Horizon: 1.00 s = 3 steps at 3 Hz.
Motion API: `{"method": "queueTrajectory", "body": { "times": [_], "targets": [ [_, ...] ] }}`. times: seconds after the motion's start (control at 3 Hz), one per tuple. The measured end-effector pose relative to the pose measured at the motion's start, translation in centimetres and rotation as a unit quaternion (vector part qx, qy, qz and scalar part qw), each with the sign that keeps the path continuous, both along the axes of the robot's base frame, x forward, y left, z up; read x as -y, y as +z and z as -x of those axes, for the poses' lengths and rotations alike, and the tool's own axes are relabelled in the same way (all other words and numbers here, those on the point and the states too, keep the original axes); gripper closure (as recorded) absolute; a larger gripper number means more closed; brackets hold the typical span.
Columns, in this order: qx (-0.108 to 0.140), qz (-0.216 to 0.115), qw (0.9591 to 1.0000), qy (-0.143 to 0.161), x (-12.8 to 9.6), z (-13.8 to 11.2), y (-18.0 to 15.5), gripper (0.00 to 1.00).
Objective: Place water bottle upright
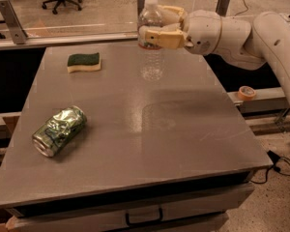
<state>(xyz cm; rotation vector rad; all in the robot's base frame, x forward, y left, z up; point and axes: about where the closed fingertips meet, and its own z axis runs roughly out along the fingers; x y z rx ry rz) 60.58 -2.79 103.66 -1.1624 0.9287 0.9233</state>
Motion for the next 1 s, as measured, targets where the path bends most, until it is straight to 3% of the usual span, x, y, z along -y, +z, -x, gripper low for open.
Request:
{"method": "queueTrajectory", "body": {
  "times": [0.33, 1.0],
  "targets": [
    [0.005, -0.021, 0.9997, 0.008, 0.5, 0.1, -0.5, 1.00],
    [-0.035, 0.006, 0.9990, 0.026, 0.8, 0.1, -2.8, 1.00]
  ]
}}
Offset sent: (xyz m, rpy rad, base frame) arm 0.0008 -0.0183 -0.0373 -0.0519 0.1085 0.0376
